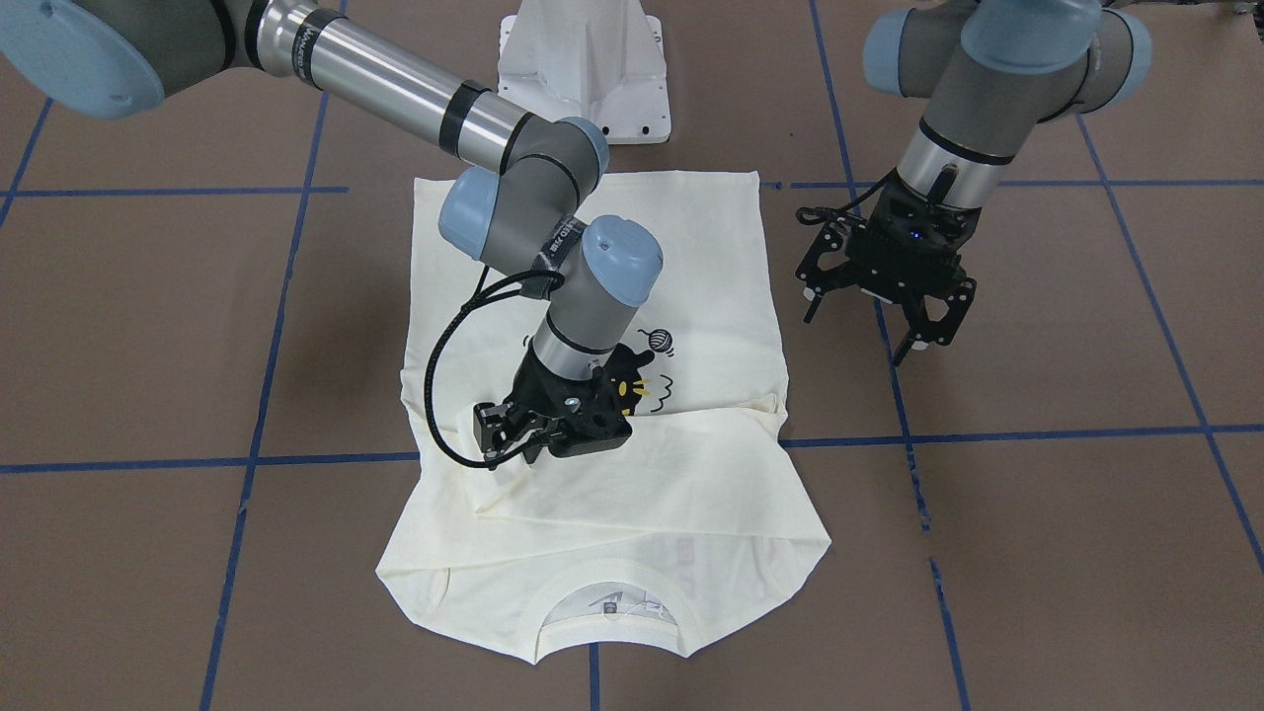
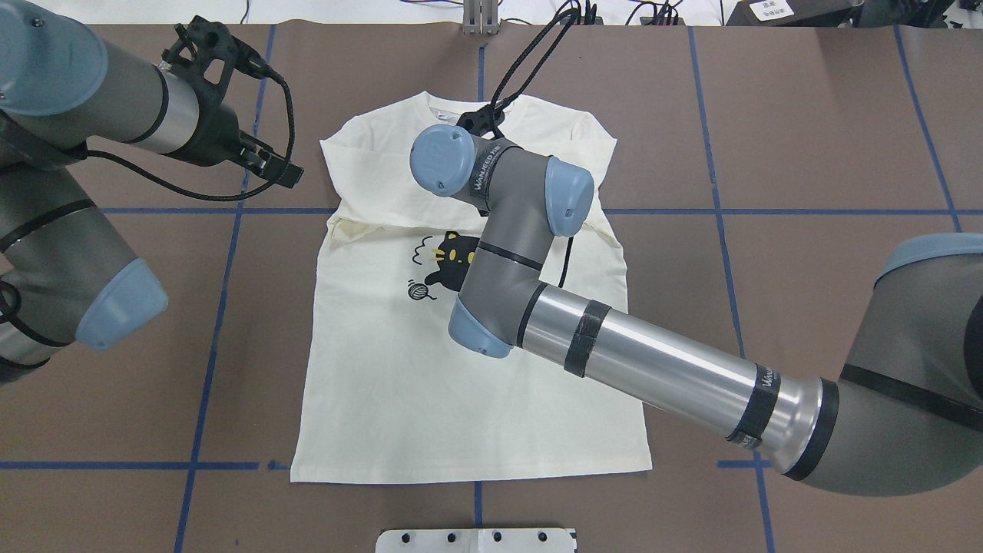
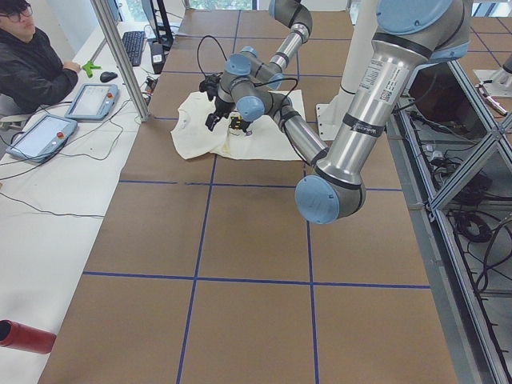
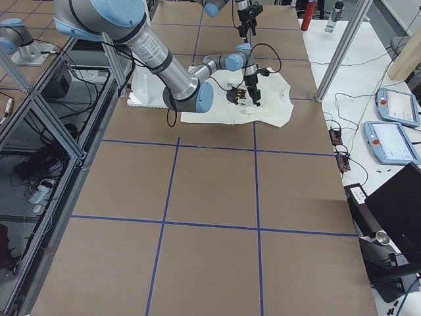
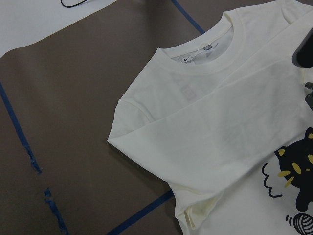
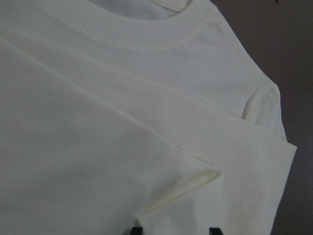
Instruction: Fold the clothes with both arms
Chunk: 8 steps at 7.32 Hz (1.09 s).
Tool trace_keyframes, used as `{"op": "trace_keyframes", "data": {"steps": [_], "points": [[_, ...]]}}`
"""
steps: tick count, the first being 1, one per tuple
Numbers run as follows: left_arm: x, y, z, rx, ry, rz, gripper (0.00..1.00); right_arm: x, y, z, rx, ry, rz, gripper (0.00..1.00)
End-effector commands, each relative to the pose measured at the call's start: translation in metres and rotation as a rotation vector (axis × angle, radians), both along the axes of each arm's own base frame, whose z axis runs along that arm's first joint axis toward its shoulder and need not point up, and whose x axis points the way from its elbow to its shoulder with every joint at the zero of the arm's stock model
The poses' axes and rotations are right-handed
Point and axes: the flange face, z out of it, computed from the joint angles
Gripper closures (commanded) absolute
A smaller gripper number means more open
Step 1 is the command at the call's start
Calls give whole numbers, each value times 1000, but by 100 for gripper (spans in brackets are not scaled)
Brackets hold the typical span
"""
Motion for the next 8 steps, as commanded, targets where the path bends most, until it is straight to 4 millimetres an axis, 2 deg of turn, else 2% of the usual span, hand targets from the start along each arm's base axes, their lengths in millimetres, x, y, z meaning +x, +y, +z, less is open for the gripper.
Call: {"op": "trace_keyframes", "data": {"steps": [1, 3, 4, 6, 8], "points": [[0, 0, 0, 0, 0, 0, 0, 0, 0, 1, -1, 3, -2, 48], [0, 0, 0, 0, 0, 0, 0, 0, 0, 0, 6, 12, -21, 54], [0, 0, 0, 0, 0, 0, 0, 1, -1, 0, 8, 16, -27, 61], [0, 0, 0, 0, 0, 0, 0, 1, -1, -4, 14, 14, -35, 89], [0, 0, 0, 0, 0, 0, 0, 11, -10, -9, 27, 19, -53, 98]]}}
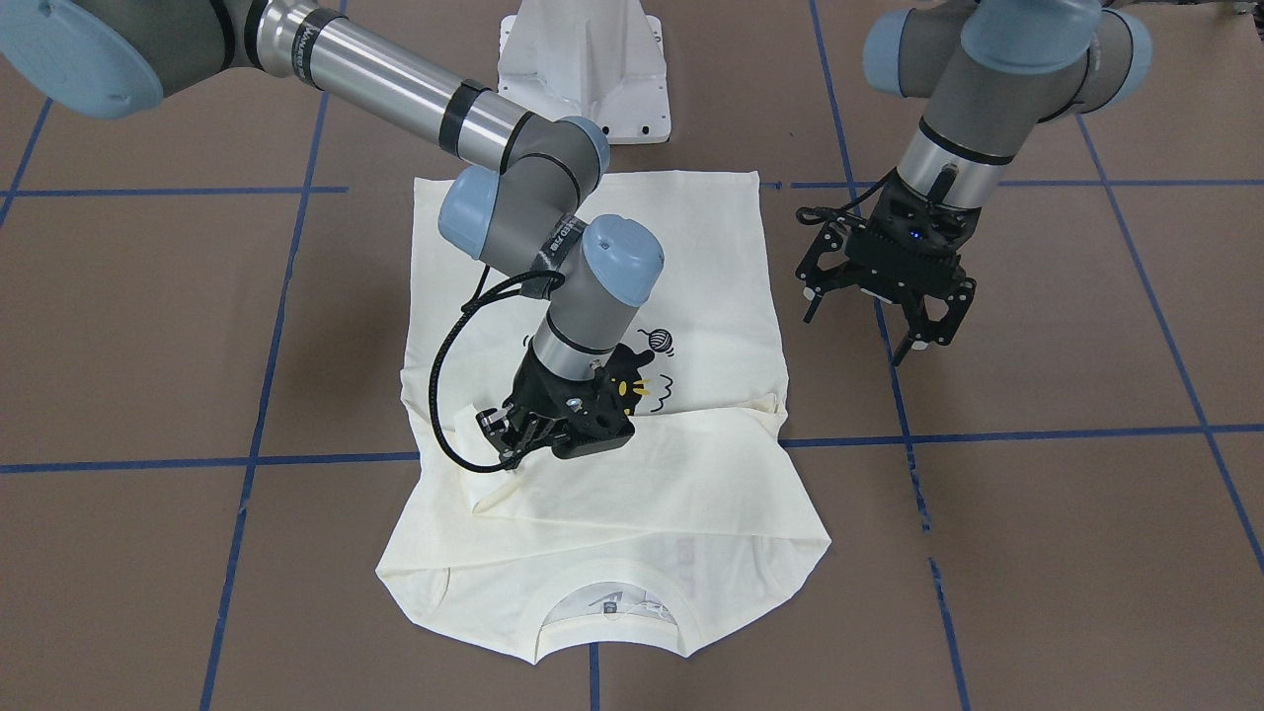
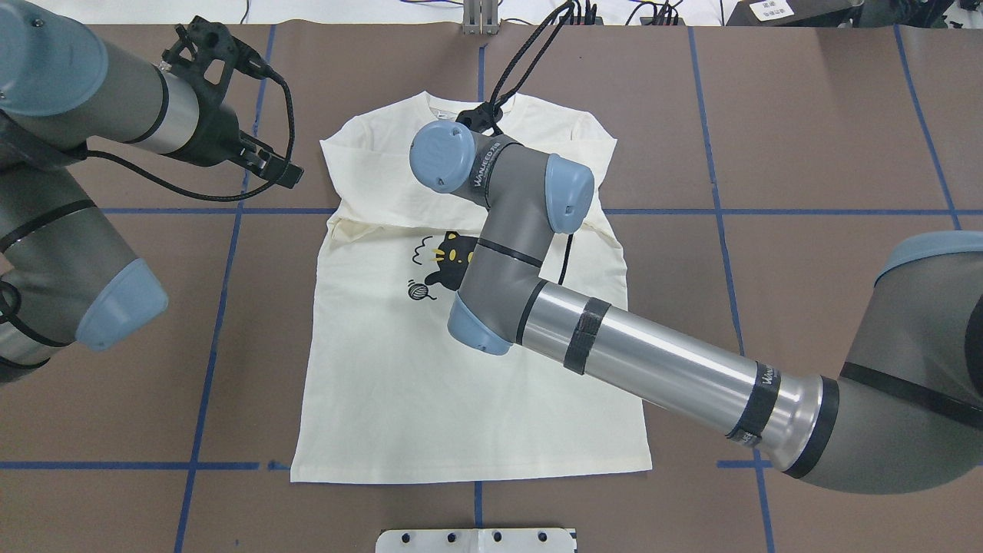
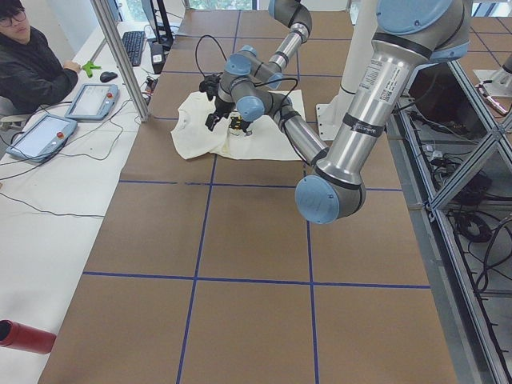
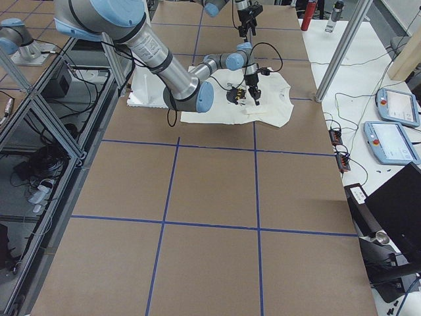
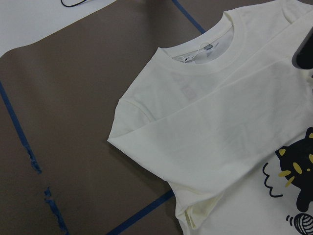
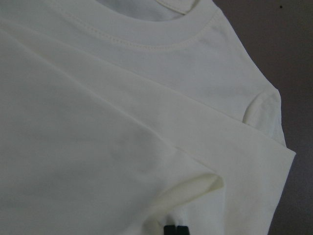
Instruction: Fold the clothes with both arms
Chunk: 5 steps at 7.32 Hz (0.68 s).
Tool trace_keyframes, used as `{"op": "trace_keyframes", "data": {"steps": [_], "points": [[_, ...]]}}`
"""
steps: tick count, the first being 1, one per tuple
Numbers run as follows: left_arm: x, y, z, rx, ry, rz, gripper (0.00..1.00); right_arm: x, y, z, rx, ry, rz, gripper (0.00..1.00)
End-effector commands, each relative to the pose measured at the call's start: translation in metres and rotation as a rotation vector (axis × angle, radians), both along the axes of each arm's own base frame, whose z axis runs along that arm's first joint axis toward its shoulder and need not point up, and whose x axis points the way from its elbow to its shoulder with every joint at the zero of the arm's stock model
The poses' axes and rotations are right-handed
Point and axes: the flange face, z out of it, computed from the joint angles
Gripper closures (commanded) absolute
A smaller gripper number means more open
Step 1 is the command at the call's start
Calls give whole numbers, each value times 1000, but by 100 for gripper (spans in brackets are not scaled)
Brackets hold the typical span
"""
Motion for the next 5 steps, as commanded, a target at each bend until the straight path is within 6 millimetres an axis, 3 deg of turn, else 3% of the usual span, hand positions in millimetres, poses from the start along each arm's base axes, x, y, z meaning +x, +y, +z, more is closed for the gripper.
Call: {"op": "trace_keyframes", "data": {"steps": [1, 3, 5], "points": [[0, 0, -1, 0, 2, 0, 0, 17, -17, 1, 15, 20, -25, 100], [0, 1, -3, -1, 6, -3, 0, 48, -34, 18, 36, 48, -60, 100], [0, 1, -3, -2, 7, -4, 0, 82, -37, 56, 53, 76, -105, 100]]}}
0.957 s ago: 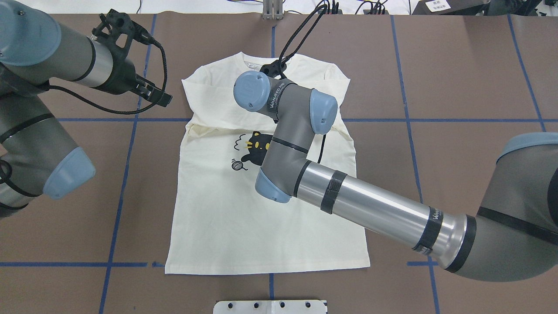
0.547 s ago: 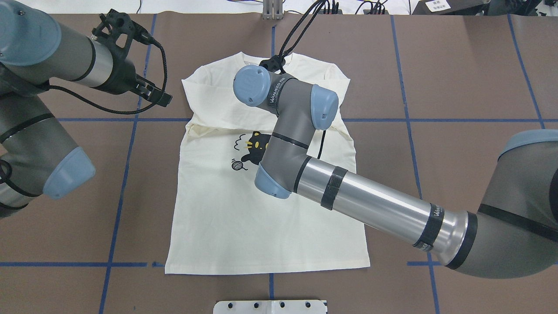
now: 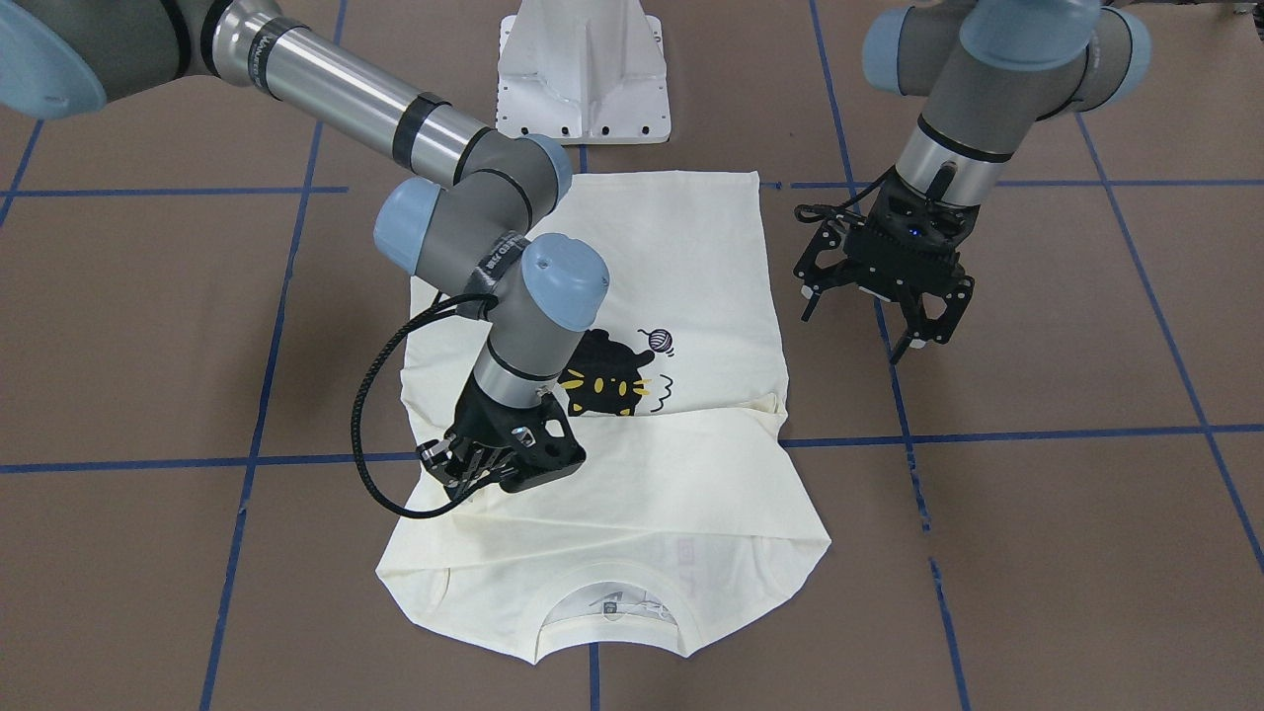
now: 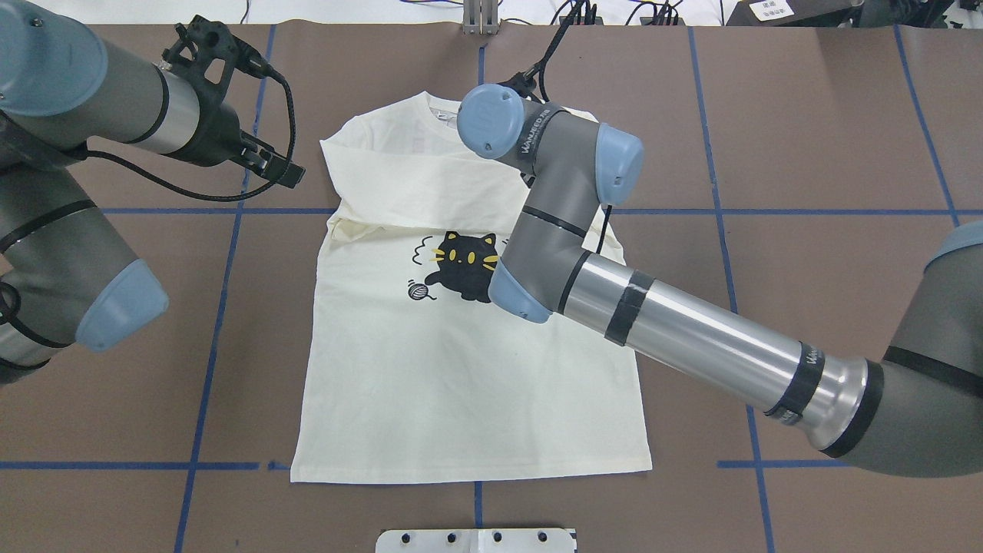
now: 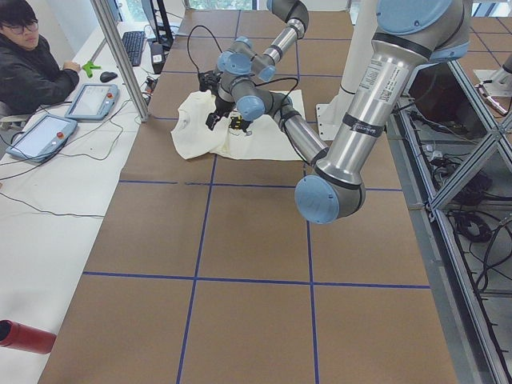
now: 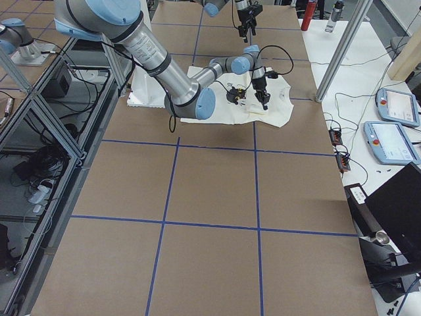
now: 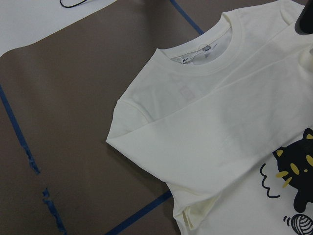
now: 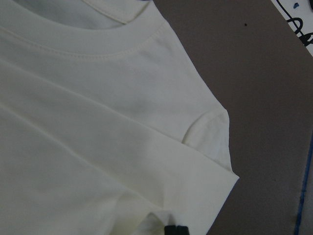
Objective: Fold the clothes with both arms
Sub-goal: 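Lift the right gripper off the shirt and draw it back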
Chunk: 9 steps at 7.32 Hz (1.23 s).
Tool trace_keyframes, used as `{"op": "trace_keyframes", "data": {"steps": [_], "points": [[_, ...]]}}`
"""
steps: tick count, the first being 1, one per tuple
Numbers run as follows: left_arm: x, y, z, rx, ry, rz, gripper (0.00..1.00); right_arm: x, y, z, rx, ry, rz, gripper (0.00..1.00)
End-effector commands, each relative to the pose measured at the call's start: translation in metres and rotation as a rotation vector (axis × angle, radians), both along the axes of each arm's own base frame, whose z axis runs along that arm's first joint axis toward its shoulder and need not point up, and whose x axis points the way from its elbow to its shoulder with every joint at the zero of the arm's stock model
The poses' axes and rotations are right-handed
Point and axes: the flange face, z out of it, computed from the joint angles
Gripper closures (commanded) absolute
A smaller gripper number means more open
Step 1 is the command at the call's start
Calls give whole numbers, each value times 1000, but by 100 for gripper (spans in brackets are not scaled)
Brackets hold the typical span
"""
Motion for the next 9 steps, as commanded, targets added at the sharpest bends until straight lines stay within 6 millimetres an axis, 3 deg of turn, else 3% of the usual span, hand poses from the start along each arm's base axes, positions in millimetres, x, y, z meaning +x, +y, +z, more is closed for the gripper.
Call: {"op": "trace_keyframes", "data": {"steps": [1, 2, 3, 4, 5, 6, 7, 8, 9], "points": [[0, 0, 0, -1, 1, -1, 0, 23, -5, 25, 8, 23, -26, 95], [1, 1, 0, -1, 1, 1, 0, 27, -8, 24, 8, 21, -20, 86], [1, 1, 0, 1, 0, 2, 0, 28, -9, 29, 5, 21, -14, 35], [1, 1, 0, -1, 1, 1, 0, 34, -16, 34, 42, -30, -8, 12], [0, 1, -1, -2, 3, -1, 0, 38, -18, 41, 62, -101, -12, 1], [-1, 2, -6, -10, 17, -12, 0, 58, -25, 25, 34, -210, 0, 0], [-4, 6, -11, -13, 32, -21, 0, 91, -10, 10, -2, -334, 26, 0], [-9, 12, -21, -26, 60, -39, 0, 123, 20, -6, -26, -456, 38, 0], [-12, 18, -26, -64, 90, -69, 0, 155, 53, -4, -41, -531, 91, 0]]}}
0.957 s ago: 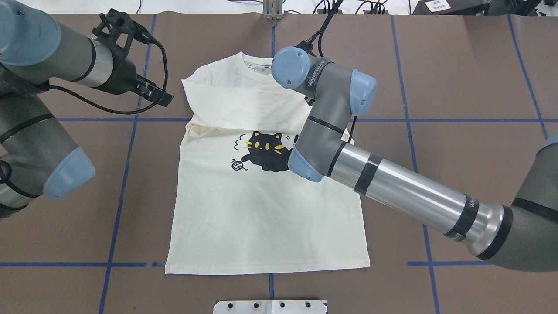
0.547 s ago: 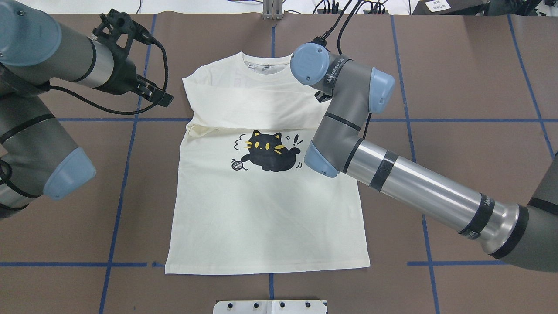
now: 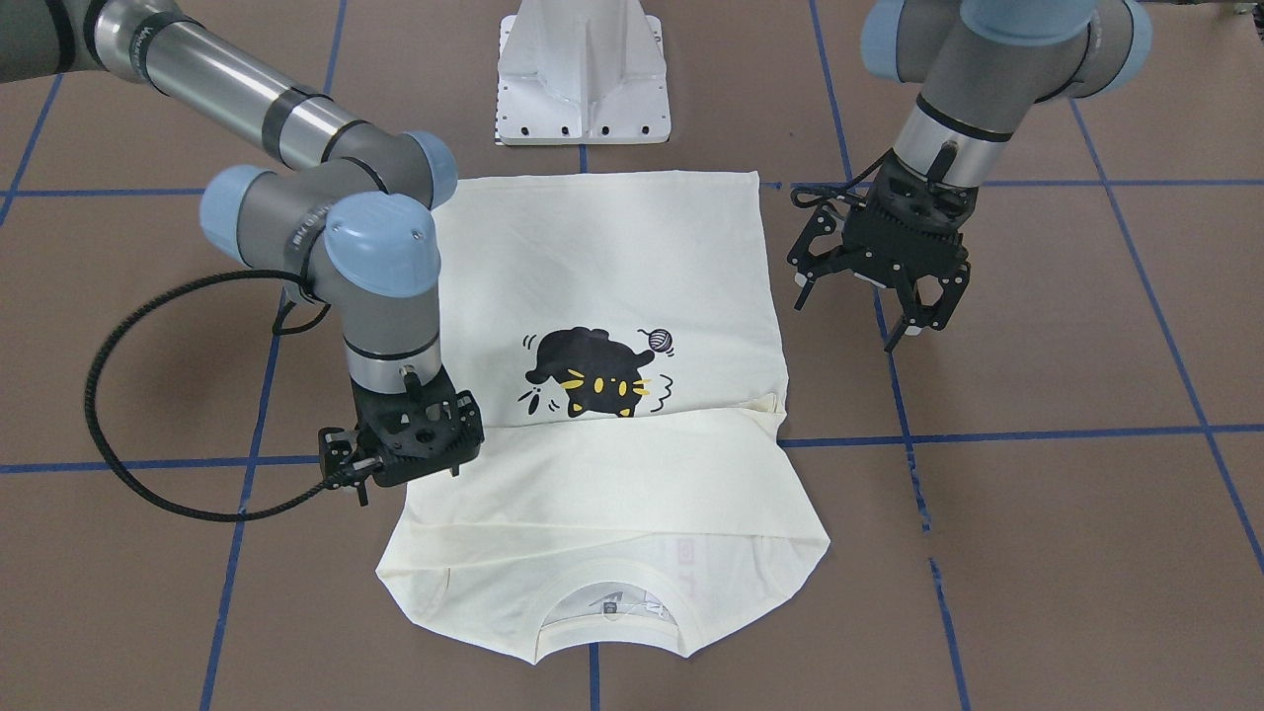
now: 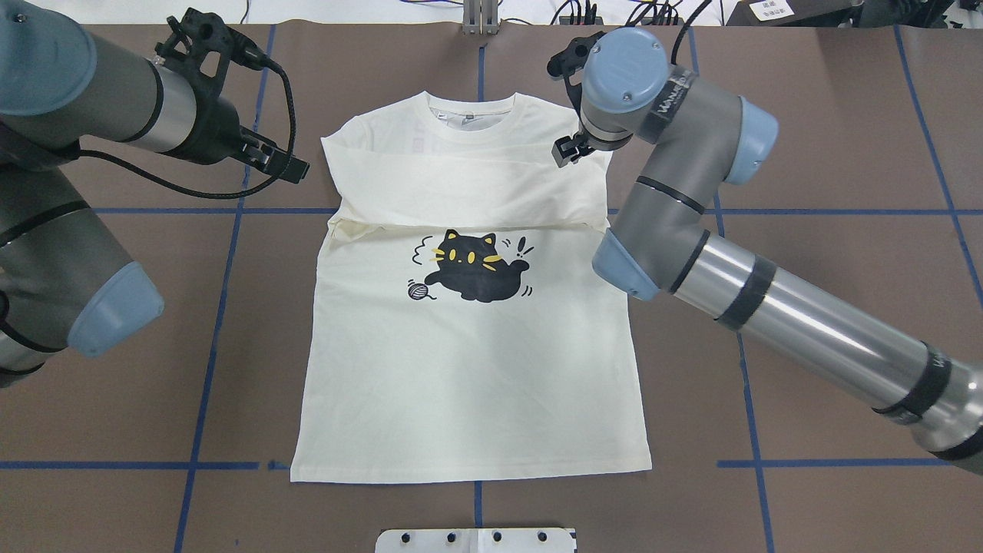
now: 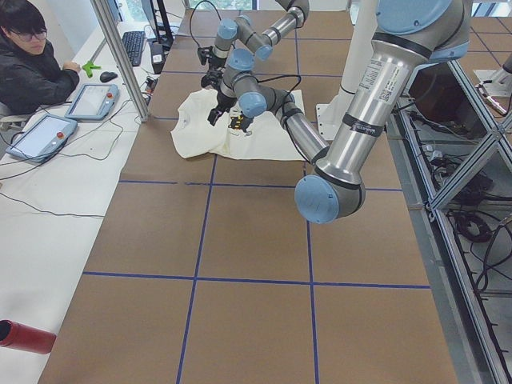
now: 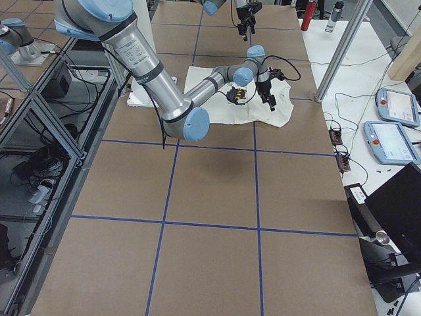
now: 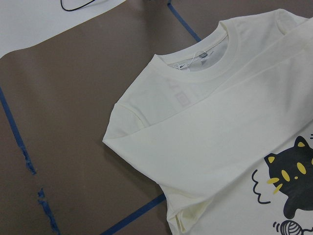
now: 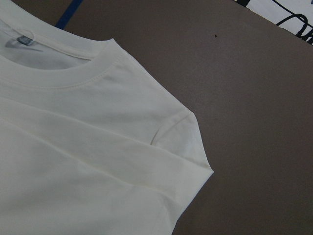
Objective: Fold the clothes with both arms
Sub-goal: 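Lift the right gripper off the shirt and draw it back, then move both grippers down to the hem corners nearest the robot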
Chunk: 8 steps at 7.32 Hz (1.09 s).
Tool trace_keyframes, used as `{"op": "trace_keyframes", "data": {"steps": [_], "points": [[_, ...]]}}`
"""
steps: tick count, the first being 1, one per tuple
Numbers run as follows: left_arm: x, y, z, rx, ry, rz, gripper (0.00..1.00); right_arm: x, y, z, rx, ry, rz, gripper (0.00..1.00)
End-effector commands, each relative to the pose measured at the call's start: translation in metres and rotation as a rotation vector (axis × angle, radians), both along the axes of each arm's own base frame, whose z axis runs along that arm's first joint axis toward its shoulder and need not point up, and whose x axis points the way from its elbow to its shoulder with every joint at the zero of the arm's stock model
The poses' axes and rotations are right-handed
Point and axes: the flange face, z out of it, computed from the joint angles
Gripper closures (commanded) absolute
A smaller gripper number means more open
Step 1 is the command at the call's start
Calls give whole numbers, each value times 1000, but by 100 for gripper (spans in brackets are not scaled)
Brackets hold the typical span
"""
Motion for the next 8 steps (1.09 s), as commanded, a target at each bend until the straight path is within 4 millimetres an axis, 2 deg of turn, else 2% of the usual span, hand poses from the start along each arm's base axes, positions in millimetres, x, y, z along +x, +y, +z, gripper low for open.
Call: {"op": "trace_keyframes", "data": {"steps": [1, 2, 4, 6, 7, 8], "points": [[-6, 23, -1, -84, 59, -41, 0, 56, 80, 2, -88, -180, 42, 0], [-11, 47, 0, -176, 117, -84, 0, 66, 124, 6, -235, -281, 130, 0], [22, 128, -9, -321, 223, -135, 0, 80, 226, -1, -442, -436, 220, 0], [62, 202, 4, -462, 258, -200, 3, 77, 329, 27, -471, -555, 303, 0], [89, 243, 12, -578, 290, -261, 19, 62, 369, 41, -476, -593, 369, 1], [107, 273, 25, -649, 296, -301, 32, 53, 391, 42, -467, -619, 412, 1]]}}
